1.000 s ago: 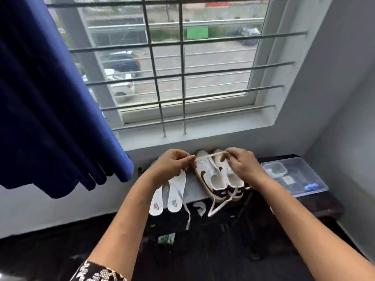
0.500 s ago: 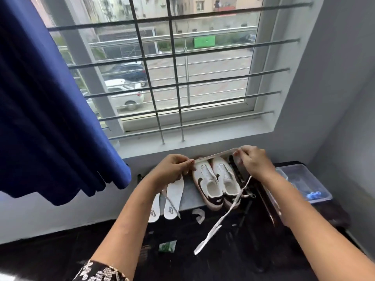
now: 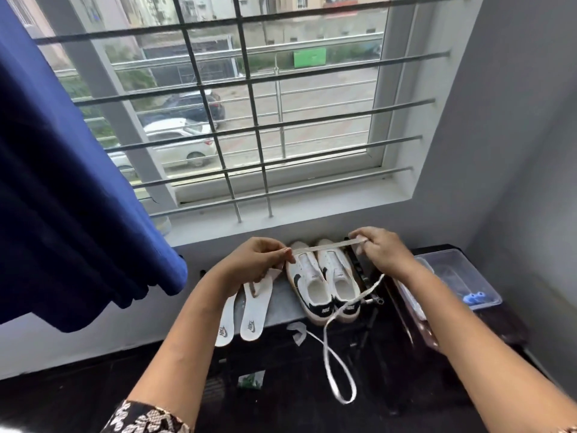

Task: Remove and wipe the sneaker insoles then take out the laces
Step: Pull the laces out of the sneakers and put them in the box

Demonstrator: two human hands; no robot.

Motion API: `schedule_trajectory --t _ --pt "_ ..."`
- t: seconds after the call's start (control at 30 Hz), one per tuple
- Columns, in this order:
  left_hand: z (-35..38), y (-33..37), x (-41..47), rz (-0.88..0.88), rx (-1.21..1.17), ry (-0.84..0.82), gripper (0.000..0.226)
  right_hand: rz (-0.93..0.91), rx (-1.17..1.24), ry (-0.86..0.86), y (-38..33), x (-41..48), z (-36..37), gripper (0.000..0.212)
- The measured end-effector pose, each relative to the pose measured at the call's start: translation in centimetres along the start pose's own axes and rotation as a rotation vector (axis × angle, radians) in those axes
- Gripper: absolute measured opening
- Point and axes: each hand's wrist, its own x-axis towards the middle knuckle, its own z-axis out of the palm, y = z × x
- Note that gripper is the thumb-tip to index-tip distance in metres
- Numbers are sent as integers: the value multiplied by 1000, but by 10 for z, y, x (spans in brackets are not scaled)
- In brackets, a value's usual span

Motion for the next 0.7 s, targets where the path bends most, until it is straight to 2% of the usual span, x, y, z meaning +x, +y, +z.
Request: schedule_trajectory --t 0.1,0.13,0.17,0.23,0.27,0.4,0.47,0.57,0.63,0.7 --pt "13 6 11 31 -26 12 22 -108 53 -246 -15 -4 18 57" --pt "18 8 15 43 -16 8 22 -168 121 -293 -25 -7 28 53" --pt "21 10 18 51 -11 5 22 -218 193 -309 -33 -9 37 41" --pt "21 11 22 62 -34 6 22 -257 261 -250 -39 -7 49 16" --pt "17 10 23 62 -59 -4 21 -241 268 -209 -38 -3 48 15" --pt "-10 -6 24 19 -78 -48 21 -114 321 -74 -19 10 30 33" --pt "-22 -14 21 -2 -148 -107 22 -14 286 43 -13 16 25 31" --pt "-25 -11 18 47 -565 -203 22 68 123 150 -19 20 38 26" --pt "-24 -2 22 79 -905 -128 24 68 45 23 -32 18 59 26" --pt "-24 6 31 116 -1144 37 23 46 -6 -171 -45 13 87 26"
